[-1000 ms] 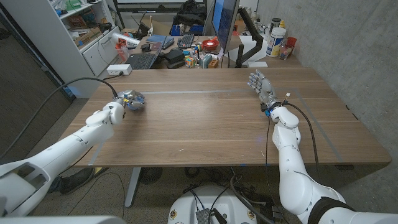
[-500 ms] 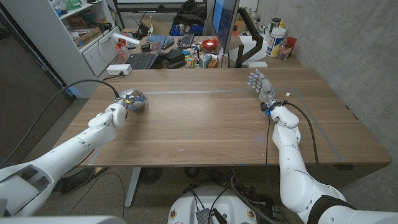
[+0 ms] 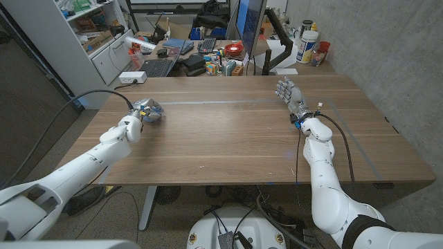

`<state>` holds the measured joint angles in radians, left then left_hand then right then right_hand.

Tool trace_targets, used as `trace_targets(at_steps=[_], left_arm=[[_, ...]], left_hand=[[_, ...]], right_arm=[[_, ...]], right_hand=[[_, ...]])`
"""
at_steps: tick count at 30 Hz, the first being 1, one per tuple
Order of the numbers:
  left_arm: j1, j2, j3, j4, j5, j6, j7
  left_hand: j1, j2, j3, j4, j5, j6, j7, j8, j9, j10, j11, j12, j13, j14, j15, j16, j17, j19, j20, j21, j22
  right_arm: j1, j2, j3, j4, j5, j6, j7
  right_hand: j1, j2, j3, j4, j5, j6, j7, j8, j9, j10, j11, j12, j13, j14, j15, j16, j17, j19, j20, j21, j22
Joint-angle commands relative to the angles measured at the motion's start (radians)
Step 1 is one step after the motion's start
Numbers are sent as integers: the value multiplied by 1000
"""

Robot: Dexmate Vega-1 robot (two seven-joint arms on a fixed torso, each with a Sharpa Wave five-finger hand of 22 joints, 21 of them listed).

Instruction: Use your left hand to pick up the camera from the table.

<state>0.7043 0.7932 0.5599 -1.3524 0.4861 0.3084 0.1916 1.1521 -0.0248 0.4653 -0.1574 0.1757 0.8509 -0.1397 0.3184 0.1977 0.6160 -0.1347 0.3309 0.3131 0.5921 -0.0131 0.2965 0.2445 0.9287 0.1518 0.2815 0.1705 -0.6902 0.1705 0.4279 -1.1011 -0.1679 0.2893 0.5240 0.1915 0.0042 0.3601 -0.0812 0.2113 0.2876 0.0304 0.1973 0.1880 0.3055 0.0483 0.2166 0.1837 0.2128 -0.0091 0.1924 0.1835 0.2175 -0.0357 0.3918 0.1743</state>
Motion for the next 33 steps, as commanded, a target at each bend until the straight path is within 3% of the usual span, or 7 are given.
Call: trace_targets(at_steps=[1, 33], left_arm=[[8, -4, -5, 0, -12, 7, 10], [21, 22, -25, -62, 3, 45, 9]], left_hand=[[90, 73, 13, -2, 1, 16, 3, 5, 3, 17, 3, 10, 8, 60, -102, 9, 4, 92, -87, 3, 3], [85, 68, 4, 15, 0, 20, -3, -4, 3, 12, -18, -4, 22, 54, -97, -3, 10, 71, -81, -22, 4]], right_arm=[[4, 0, 0, 4, -6, 0, 2], [-1, 3, -13, -16, -14, -1, -6]], right_hand=[[-4, 7, 0, -2, 9, 7, -5, 1, 5, 6, 1, -1, 3, 6, 3, 2, 2, 9, 4, -2, 4], [-4, 8, -1, -3, 9, 8, -4, 1, 5, 11, -1, 1, 4, 14, 2, 3, 3, 20, 7, -10, 4]])
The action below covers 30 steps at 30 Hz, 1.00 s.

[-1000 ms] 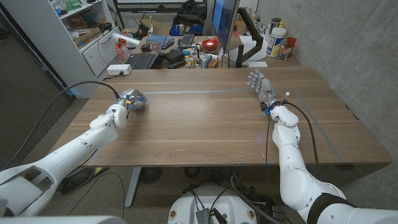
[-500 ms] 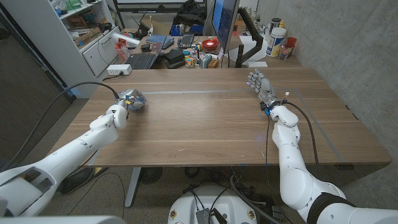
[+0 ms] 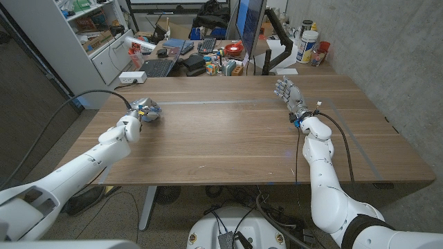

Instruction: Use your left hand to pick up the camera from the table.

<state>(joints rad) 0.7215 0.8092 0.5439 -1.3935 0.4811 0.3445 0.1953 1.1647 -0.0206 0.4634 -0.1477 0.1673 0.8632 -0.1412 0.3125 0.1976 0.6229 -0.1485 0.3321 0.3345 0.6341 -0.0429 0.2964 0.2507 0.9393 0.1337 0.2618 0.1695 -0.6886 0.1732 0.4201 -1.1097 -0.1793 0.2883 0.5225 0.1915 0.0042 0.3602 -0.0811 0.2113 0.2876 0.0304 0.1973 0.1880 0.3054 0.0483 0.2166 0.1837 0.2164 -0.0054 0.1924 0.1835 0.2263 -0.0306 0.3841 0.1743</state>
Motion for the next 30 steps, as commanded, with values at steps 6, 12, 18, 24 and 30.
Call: trace_targets(at_steps=[6, 12, 18, 24, 30], left_arm=[[7, 8, -15, -27, 7, 13, 7], [11, 10, -22, -33, 8, 16, 14], [19, 12, -30, -43, 8, 18, 23], [26, 15, -39, -59, 7, 24, 27], [35, 21, -48, -78, 9, 28, 31]], left_hand=[[74, 65, 5, 6, 9, 10, 1, 1, 3, 9, -3, -6, 3, 14, -67, -4, 4, 59, -62, -6, 5], [74, 66, 5, 8, 9, 14, 4, 0, 3, 11, -1, -7, 6, 17, -65, -5, 5, 59, -62, -8, 5], [74, 67, 4, 10, 9, 18, 5, 0, 3, 13, -2, -8, 8, 18, -64, -6, 5, 57, -62, -12, 6], [73, 68, 4, 11, 9, 21, 6, -1, 3, 17, -2, -9, 10, 19, -63, -8, 5, 54, -60, -15, 6], [72, 69, 3, 13, 9, 22, 7, -2, 2, 17, -2, -11, 12, 20, -62, -9, 6, 53, -59, -18, 6]], right_arm=[[-6, 1, -7, -14, -2, -2, -6], [-7, 2, -8, -16, -1, -2, -7], [-5, 2, -11, -16, -1, 0, -7], [-5, 1, -12, -17, -1, 1, -6], [-3, 1, -13, -15, 1, 4, -5]], right_hand=[[-4, 9, -1, -3, 10, 8, -5, 1, 5, 10, 0, 0, 4, 11, -1, 3, 3, 12, 2, -4, 4], [-4, 9, -2, -3, 10, 8, -4, 1, 5, 11, 0, 1, 4, 12, -1, 3, 3, 13, 2, -6, 5], [-4, 9, -2, -3, 10, 8, -4, 1, 5, 11, 0, 1, 4, 12, 0, 3, 3, 14, 2, -7, 5], [-4, 9, -2, -3, 10, 8, -4, 1, 5, 11, 1, 0, 4, 11, 1, 2, 3, 15, 2, -8, 5], [-4, 9, -3, -4, 10, 8, -5, 1, 5, 11, 2, 0, 4, 12, 1, 2, 3, 16, 2, -10, 5]])
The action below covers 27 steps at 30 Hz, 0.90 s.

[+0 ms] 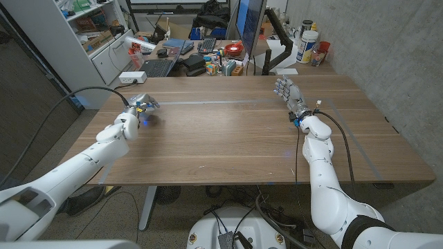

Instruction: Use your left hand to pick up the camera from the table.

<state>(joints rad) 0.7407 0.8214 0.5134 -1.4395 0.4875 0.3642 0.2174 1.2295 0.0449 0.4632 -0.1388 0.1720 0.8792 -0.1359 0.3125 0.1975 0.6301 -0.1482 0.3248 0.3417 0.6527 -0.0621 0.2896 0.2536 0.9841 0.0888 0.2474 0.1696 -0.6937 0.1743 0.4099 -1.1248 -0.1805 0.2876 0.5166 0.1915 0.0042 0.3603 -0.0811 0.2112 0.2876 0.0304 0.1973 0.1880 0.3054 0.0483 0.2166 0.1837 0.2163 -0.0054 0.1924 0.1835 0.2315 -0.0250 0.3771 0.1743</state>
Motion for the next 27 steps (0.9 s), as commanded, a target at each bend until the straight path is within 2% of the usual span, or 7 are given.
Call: trace_targets(at_steps=[1, 27], left_arm=[[17, 9, -18, -35, 3, 9, 11], [47, 27, -64, -138, 28, 23, 30]], left_hand=[[8, 3, 3, 4, 5, 7, 1, -2, 3, 10, -4, -3, 5, 3, -44, -2, 3, 7, -14, -4, 6], [4, 7, 1, 9, 6, 16, 6, -6, 2, 23, -4, -7, 12, 13, -44, -5, 4, 3, -17, -13, 7]], right_arm=[[2, 0, -2, 0, 3, 5, 1], [-5, 1, -4, -15, 13, 14, 5]], right_hand=[[-4, 9, -3, -4, 10, 8, -4, 1, 5, 11, 2, 0, 4, 12, 1, 2, 3, 11, -3, -4, 5], [-5, 10, -4, -4, 10, 6, -5, 0, 5, 11, -1, 0, 4, 14, -1, 1, 3, 15, -1, -12, 5]])
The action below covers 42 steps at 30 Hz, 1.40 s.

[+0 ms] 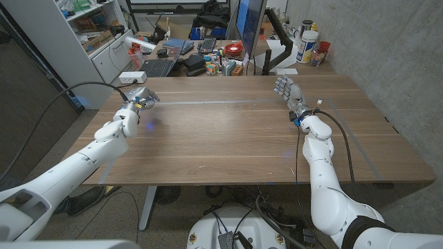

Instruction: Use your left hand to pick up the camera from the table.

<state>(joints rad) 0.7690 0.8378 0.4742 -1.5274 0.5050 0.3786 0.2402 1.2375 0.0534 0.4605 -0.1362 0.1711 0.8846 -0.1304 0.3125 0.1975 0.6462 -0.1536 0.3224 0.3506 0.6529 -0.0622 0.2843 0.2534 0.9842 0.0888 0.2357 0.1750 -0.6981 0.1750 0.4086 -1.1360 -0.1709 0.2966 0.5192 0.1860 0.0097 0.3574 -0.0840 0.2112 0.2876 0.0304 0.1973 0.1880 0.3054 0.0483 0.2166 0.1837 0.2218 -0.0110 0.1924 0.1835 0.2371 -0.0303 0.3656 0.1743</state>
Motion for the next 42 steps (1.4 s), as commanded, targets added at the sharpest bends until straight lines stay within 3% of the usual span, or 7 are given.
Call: trace_targets(at_steps=[1, 18, 42], left_arm=[[24, 14, -30, -61, 12, 11, 11], [78, 38, -88, -163, 28, 26, 20], [107, 48, -139, -221, 50, 32, 24]], left_hand=[[-4, -2, 4, 6, 7, 12, 0, -5, 2, 7, 2, -5, 3, 14, -44, 0, 4, 4, -16, -2, 1], [-3, -1, 4, 6, 7, 16, 3, -8, 2, 20, 0, -6, 7, 25, -44, -1, 3, 1, -20, -6, 2], [-3, 2, 4, 8, 8, 31, 6, -8, 2, 33, 1, -9, 13, 37, -45, -4, 2, -5, -25, -12, 3]], right_arm=[[0, 0, -3, -3, 4, 5, 3], [7, -2, -7, 0, 5, 8, 10], [15, -1, -4, 18, 6, 23, 8]], right_hand=[[1, 5, -2, -2, 10, 7, -5, 1, 5, 11, -1, -1, 4, 8, 4, 1, 3, 10, 5, -1, 5], [0, 6, -2, -2, 10, 8, -4, 1, 5, 11, -2, -1, 4, 10, 6, 1, 3, 13, 3, -5, 5], [0, 7, -3, -2, 10, 10, -4, 1, 5, 12, -1, -1, 4, 12, 5, 1, 3, 16, 2, -11, 5]])
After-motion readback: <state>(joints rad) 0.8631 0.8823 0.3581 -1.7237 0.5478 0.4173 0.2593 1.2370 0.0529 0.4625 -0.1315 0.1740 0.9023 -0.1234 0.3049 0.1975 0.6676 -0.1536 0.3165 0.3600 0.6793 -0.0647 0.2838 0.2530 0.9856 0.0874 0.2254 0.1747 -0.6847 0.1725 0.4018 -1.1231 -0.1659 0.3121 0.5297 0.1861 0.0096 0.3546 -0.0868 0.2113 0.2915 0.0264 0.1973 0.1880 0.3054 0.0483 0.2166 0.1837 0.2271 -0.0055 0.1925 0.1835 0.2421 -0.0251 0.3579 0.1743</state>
